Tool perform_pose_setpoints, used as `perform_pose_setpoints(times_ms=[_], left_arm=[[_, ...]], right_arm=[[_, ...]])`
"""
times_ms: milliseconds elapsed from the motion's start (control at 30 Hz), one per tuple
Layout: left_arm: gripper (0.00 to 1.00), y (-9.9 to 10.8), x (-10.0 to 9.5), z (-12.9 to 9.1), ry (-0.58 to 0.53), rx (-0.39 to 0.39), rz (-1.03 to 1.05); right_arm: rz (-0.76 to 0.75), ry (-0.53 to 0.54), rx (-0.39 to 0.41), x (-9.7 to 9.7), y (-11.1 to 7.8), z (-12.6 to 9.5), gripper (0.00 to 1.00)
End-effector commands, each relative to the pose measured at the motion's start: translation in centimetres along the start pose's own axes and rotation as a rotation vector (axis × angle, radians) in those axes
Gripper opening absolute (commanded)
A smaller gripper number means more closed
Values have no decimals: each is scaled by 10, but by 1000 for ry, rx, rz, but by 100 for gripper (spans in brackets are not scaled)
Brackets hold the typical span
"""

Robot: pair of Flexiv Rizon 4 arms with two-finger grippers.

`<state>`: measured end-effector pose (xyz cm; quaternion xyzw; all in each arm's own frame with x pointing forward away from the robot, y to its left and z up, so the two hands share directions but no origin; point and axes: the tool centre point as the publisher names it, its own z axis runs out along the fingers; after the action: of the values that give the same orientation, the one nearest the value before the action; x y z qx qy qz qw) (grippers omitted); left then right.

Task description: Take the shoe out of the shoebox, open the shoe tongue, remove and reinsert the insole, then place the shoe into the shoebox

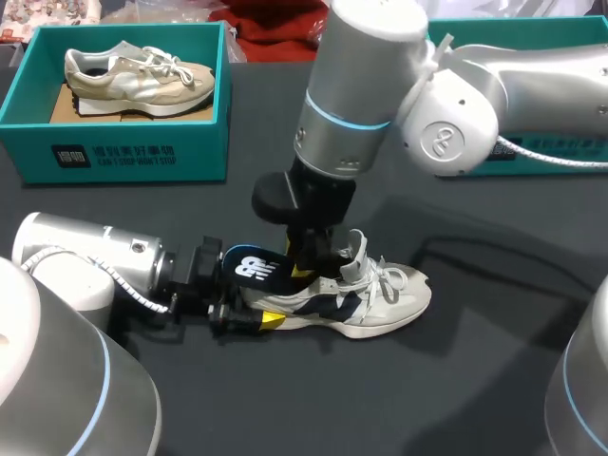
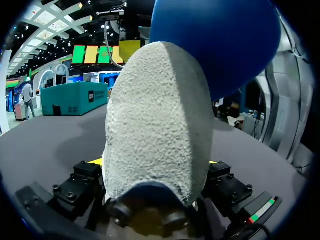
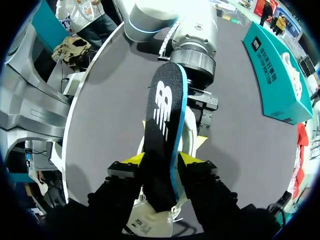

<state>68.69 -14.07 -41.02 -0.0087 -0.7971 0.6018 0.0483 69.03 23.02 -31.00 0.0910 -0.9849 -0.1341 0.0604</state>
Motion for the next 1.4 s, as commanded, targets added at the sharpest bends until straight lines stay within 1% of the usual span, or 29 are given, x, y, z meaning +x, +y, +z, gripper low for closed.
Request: perform_pose_setpoints(times_ms=[33,133,167,200,233,267,633,700,767,800,833,867,967,1000,1067,1100,1300,1367,1400], left_arm=[[0,3,-1,0,0,-1,0],[0,3,-1,0,0,-1,0],[0,3,-1,0,0,-1,0],[0,3,-1,0,0,-1,0],[0,3,-1,0,0,-1,0],[0,3,-1,0,0,-1,0],[0,3,-1,0,0,-1,0],[0,3,-1,0,0,-1,0],[0,3,-1,0,0,-1,0],[0,3,-1,0,0,-1,0],[0,3,-1,0,0,-1,0],[0,3,-1,0,0,-1,0],[0,3,-1,0,0,-1,0],[0,3,-1,0,0,-1,0],[0,3,-1,0,0,-1,0],[0,3,-1,0,0,-1,0],[0,3,-1,0,0,-1,0],[0,3,-1,0,0,-1,0],[0,3,-1,0,0,-1,0]], right_arm=[[16,-11,8,3,2,-5,47],[38,8,-8,4,1,-8,50],[38,17,-12,4,1,-9,70],[37,22,-12,3,1,-10,100],[38,26,-3,3,2,-11,100],[46,17,43,5,4,-12,100],[46,17,43,5,4,-12,100],[50,35,18,7,7,-12,100],[68,61,-46,9,9,-13,100],[76,71,-52,9,10,-14,100],[102,89,-72,10,10,-14,88],[113,112,-98,9,10,-14,70],[143,163,-141,6,8,-11,80],[146,169,-149,5,8,-10,80],[162,196,-173,3,7,-7,75],[165,203,-182,3,7,-6,76],[192,249,-216,-1,8,-2,75],[198,266,-228,-2,9,0,69],[199,276,-241,-2,9,1,68]])
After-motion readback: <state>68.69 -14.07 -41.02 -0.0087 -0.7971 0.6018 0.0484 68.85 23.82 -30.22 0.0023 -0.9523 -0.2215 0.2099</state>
